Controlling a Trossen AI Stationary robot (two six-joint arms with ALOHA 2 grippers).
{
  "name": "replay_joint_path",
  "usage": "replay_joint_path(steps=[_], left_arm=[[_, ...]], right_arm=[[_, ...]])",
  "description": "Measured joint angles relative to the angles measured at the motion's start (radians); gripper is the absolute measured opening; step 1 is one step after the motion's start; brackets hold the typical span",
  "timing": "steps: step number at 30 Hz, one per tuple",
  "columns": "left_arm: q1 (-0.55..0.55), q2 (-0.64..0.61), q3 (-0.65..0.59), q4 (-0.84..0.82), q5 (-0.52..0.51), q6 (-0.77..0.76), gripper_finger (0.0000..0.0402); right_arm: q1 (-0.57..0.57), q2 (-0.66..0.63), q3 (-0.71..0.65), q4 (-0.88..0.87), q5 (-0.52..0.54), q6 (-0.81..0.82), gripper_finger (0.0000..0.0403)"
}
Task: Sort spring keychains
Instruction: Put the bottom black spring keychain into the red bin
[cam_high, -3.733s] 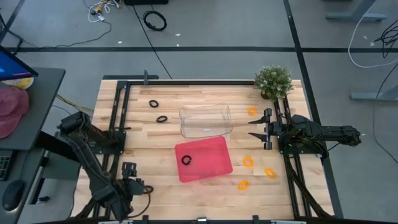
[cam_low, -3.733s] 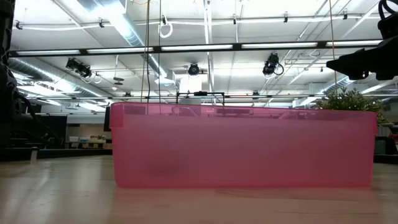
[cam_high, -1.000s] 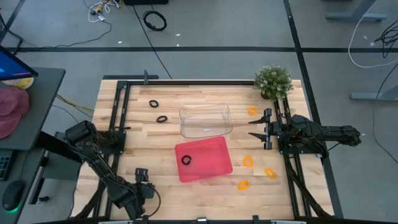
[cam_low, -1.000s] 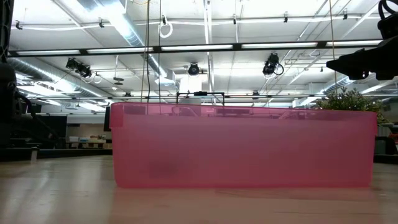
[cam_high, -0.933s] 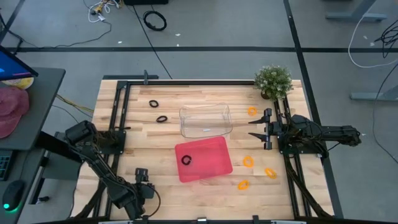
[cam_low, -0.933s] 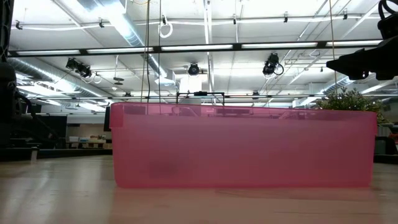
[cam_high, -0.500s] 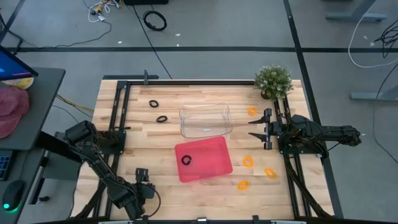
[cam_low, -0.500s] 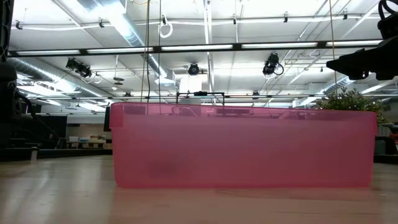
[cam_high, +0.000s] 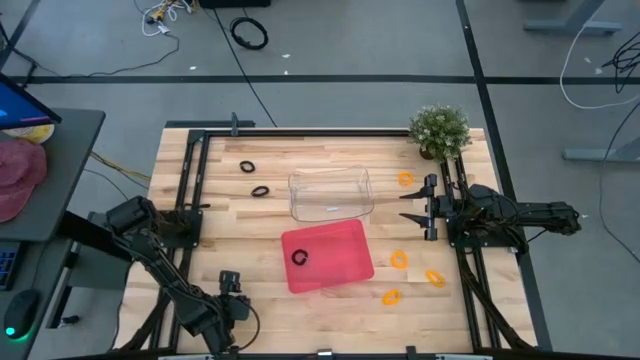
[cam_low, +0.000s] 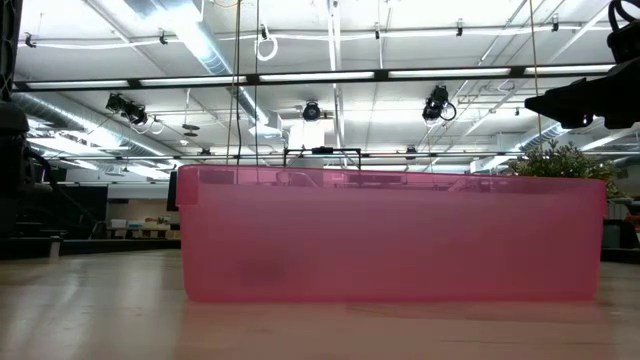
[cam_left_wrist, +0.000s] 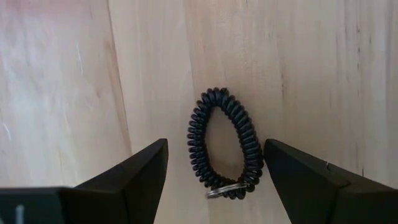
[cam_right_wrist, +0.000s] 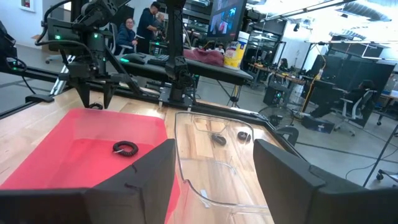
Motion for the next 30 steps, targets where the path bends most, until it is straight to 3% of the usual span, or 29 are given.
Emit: replay_joint_path(steps=[30], left_arm=[[0.004,0.033,0.000,0.018,-0.027,0.002,0.0277]], right_arm=[[0.000,0.000,0.000,0.000,0.000,0.000,0.0222]])
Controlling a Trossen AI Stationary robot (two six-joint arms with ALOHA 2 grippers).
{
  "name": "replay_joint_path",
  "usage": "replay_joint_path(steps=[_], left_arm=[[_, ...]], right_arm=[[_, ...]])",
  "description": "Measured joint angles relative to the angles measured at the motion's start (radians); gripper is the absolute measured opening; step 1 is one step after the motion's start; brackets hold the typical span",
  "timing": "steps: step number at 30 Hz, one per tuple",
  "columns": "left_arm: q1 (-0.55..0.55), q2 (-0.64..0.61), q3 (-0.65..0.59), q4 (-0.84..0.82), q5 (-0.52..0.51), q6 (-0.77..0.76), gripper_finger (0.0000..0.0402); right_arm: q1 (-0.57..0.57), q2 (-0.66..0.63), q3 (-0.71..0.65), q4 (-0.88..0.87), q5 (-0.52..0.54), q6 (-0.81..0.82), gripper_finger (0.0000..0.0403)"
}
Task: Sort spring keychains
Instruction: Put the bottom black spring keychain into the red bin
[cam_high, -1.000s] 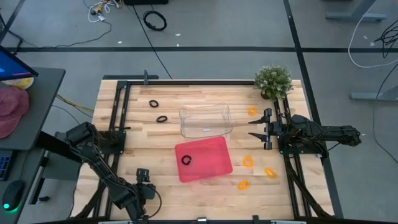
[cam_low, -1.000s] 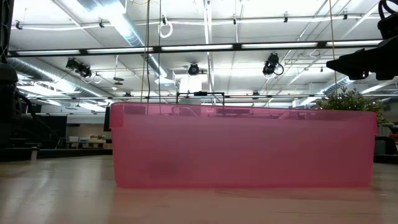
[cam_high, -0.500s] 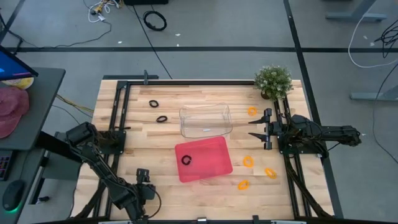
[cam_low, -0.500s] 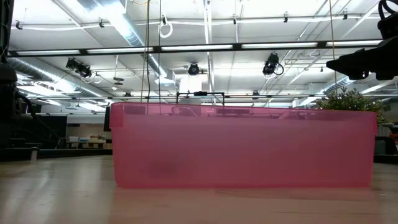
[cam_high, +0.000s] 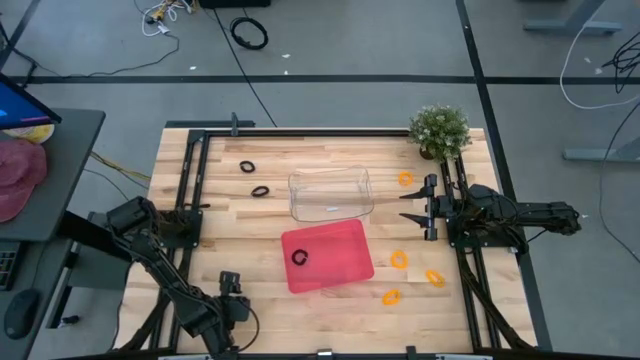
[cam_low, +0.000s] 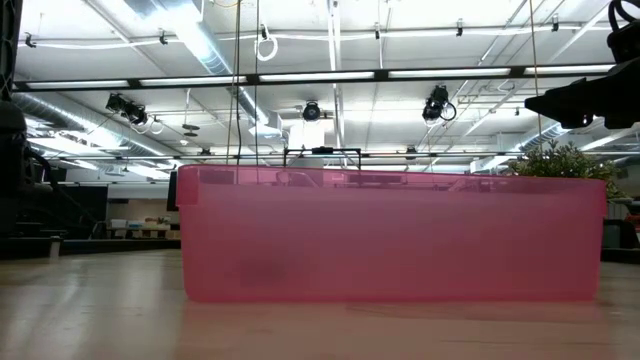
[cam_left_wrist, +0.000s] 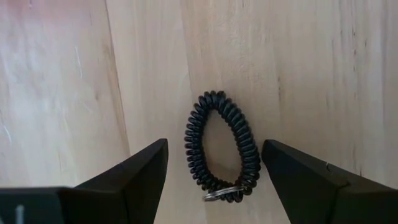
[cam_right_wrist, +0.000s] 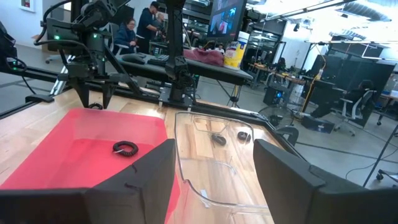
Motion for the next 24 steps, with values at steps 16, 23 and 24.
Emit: replay_joint_path(steps=[16,23,24], left_arm=[[0.001,0.002,-0.002,0.037,-0.010,-0.006,0.0277],[0.001,0.002,-0.008,0.041,-0.007,-0.007,0.0273],[0.001,0.000,-0.020,0.058,-0.006,-0.007,0.0270]], right_arm=[[0.000,0.000,0.000,0.000,0.000,0.000,0.0222],[0.000,0.000,0.000,0.000,0.000,0.000,0.0222],[0.000,0.000,0.000,0.000,0.000,0.000,0.0222]])
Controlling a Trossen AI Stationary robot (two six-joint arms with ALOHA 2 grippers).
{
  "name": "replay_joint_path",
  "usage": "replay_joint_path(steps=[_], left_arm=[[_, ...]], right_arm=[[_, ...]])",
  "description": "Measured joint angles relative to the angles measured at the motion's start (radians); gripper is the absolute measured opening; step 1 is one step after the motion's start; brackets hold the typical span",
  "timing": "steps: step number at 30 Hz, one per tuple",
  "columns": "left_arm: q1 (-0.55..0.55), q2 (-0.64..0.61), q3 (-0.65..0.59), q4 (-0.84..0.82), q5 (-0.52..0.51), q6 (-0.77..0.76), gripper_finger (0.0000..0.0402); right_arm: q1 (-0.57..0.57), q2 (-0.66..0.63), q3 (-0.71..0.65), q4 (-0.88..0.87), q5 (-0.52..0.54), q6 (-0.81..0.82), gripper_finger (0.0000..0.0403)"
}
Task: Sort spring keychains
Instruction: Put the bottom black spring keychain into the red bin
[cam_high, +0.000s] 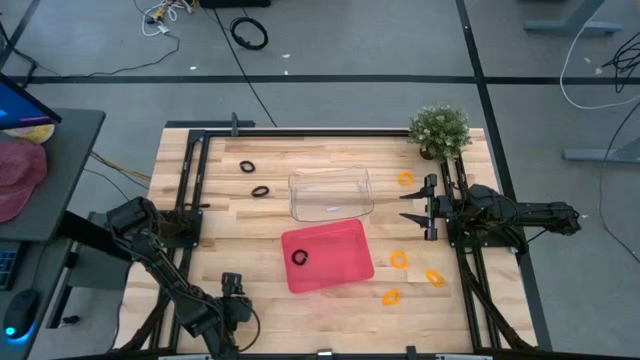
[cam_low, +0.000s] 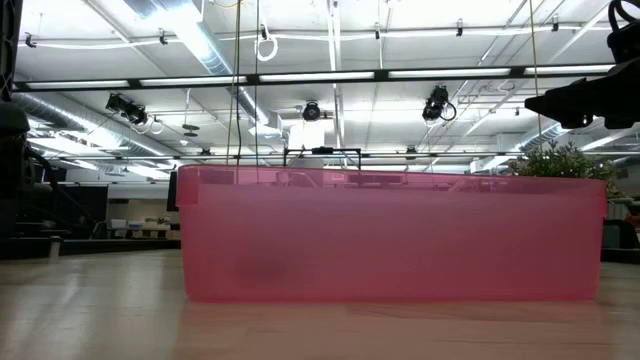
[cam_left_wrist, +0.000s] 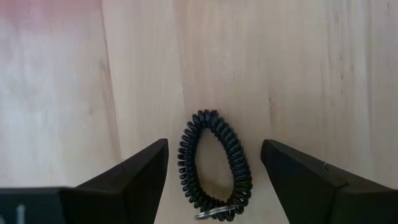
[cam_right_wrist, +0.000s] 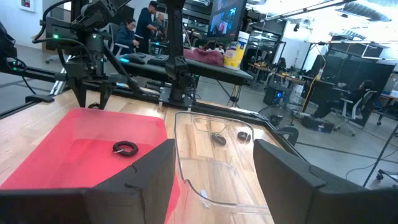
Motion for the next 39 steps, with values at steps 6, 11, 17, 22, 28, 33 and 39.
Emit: replay_joint_path(steps=[6,11,17,22,28,33,39], left_arm=[[0.015,-0.017,-0.087,0.137,0.016,-0.041,0.0250],[0.015,-0.019,-0.093,0.182,0.010,-0.025,0.0241],[0.026,-0.019,-0.097,0.233,0.028,0.005,0.0240],[0.027,-0.019,-0.097,0.232,0.032,0.005,0.0240],[0.026,-0.019,-0.104,0.239,0.029,0.000,0.0241],[0.026,-0.020,-0.116,0.253,0.025,-0.011,0.0241],[0.026,-0.020,-0.117,0.262,0.024,-0.003,0.0241]], right_arm=[[0.000,0.000,0.000,0.000,0.000,0.000,0.0222],[0.000,0.000,0.000,0.000,0.000,0.000,0.0222],[0.000,0.000,0.000,0.000,0.000,0.000,0.0222],[0.000,0.000,0.000,0.000,0.000,0.000,0.0222],[0.000,0.000,0.000,0.000,0.000,0.000,0.0222],[0.000,0.000,0.000,0.000,0.000,0.000,0.0222],[0.000,0.000,0.000,0.000,0.000,0.000,0.0222]])
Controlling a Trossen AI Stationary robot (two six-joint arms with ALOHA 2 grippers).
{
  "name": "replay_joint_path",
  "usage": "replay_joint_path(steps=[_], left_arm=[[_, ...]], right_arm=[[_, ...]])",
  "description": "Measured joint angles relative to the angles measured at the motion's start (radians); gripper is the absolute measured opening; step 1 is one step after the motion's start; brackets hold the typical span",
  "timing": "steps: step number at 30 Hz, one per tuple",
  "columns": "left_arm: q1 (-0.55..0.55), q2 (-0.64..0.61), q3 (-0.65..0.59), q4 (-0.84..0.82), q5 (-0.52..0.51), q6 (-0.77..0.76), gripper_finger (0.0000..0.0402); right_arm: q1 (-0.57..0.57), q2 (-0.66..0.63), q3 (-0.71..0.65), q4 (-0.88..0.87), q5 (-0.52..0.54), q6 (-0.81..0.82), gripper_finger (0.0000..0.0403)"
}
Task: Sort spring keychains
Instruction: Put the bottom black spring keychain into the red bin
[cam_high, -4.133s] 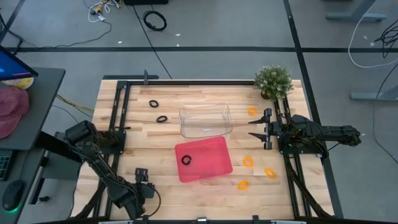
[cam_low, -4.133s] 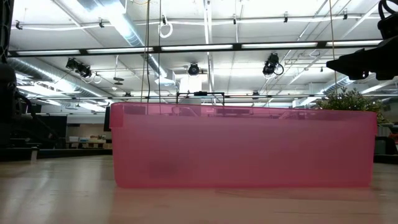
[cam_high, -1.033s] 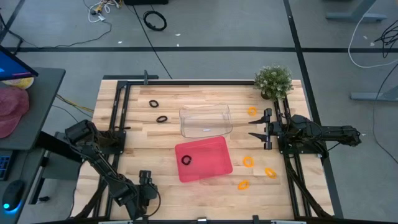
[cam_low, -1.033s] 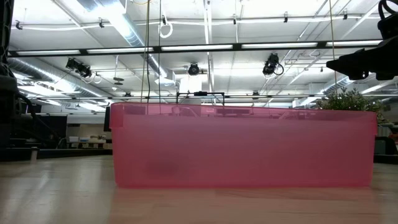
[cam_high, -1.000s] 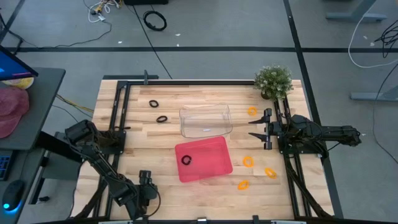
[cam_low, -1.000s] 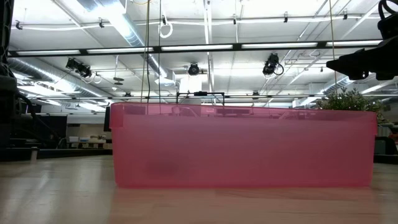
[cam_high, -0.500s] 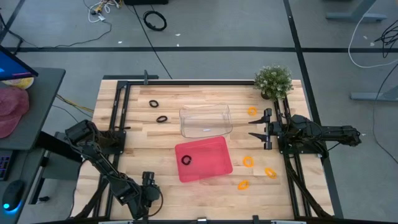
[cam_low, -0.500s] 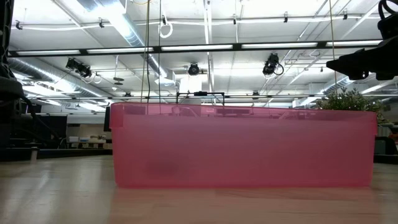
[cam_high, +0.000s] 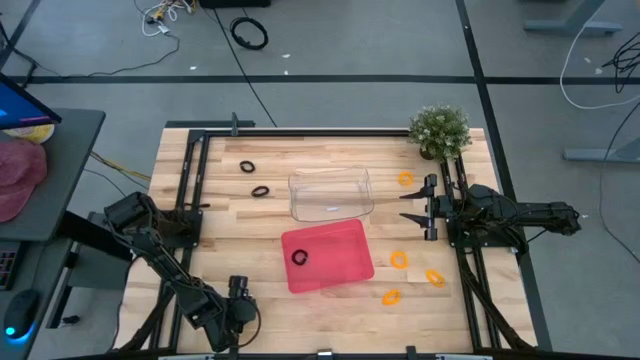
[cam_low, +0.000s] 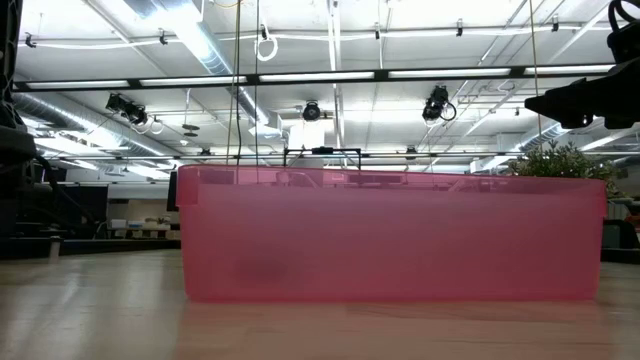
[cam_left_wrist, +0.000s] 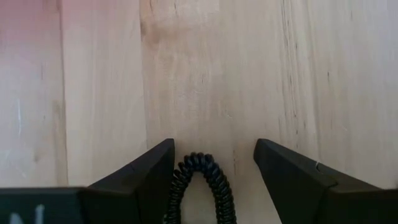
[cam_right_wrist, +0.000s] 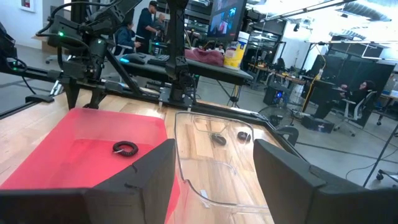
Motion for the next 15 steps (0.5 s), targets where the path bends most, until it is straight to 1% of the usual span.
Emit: replay_joint_path(steps=[15], left_arm=[[0.000,0.000,0.000,0.005,0.022,0.003,0.0241]], right_arm=[[0.000,0.000,0.000,0.000,0.000,0.000,0.0222]])
